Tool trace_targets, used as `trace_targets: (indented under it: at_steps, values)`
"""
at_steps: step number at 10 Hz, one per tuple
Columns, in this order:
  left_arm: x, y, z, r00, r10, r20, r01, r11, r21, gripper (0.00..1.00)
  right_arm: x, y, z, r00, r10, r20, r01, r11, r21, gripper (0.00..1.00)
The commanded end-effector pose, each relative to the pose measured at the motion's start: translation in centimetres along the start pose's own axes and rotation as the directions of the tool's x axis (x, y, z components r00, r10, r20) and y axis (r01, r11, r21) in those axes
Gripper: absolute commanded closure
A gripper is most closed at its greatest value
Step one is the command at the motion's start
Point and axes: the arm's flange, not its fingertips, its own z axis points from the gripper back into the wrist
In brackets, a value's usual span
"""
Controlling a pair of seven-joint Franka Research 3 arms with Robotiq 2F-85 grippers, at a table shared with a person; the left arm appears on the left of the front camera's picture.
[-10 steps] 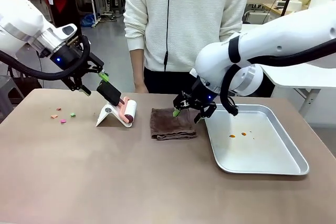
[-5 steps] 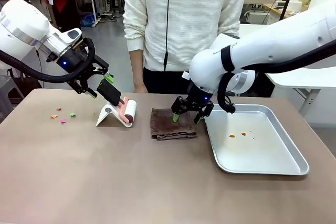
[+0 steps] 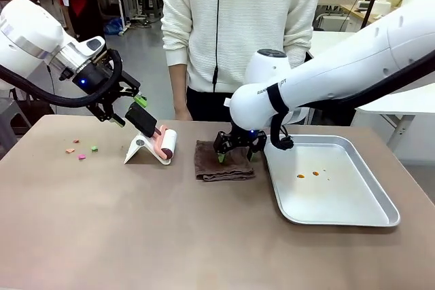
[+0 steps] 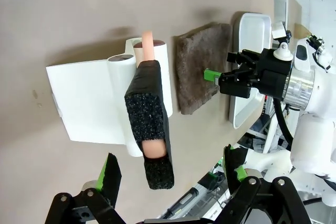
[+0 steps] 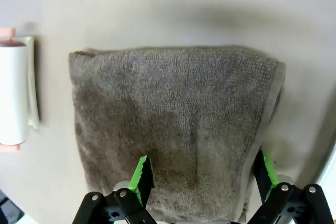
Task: Clean the surface of the table.
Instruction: Hold the Lint Roller with your left hand and the towel with your right hand.
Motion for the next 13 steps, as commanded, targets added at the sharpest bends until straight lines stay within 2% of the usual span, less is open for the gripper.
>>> trace_targets:
  at_steps: [1,2,6,7,8,9,10,12,13]
  values:
    - [0.15,0.08,-0.49,1.000,-0.020,-0.013,0.019,1.000,-0.019,0.00,0.55,0.38,0.21,0.999,-0.037,0.021,0.038,0.999,-0.038,0.00]
    - [0.16,0.01,-0.67,1.000,-0.023,-0.017,0.023,0.999,-0.023,0.00,0.62,0.30,0.16,0.997,-0.067,0.044,0.069,0.997,-0.043,0.00]
    - [0.32,-0.28,-0.96,0.999,-0.029,-0.034,0.028,0.999,-0.021,0.00,0.86,0.23,-0.08,0.993,-0.112,0.039,0.114,0.992,-0.054,0.00]
    - [0.35,-0.14,-0.94,0.999,-0.038,-0.019,0.038,0.999,-0.033,0.17,0.87,0.32,-0.13,0.994,-0.110,0.022,0.112,0.991,-0.067,0.40]
    - [0.39,0.01,-0.85,0.999,-0.033,-0.018,0.033,0.999,-0.039,0.59,0.80,0.35,-0.30,0.994,-0.105,0.007,0.105,0.992,-0.063,0.56]
    - [0.44,0.25,-0.74,0.999,-0.033,0.001,0.033,0.999,-0.028,0.76,0.76,0.39,-0.34,0.994,-0.106,0.006,0.106,0.993,-0.060,0.96]
    - [0.53,0.40,-0.70,0.999,-0.022,0.033,0.023,1.000,-0.013,1.00,0.61,0.44,-0.29,0.995,-0.098,0.006,0.098,0.994,-0.052,1.00]
    - [0.71,0.50,-0.91,0.998,-0.009,0.063,0.008,1.000,0.009,1.00,0.54,0.42,-0.22,0.996,-0.085,-0.005,0.084,0.995,-0.046,1.00]
    - [0.79,0.46,-1.05,0.998,-0.011,0.058,0.010,1.000,0.008,0.97,0.43,0.43,-0.14,0.997,-0.079,-0.005,0.079,0.996,-0.040,0.92]
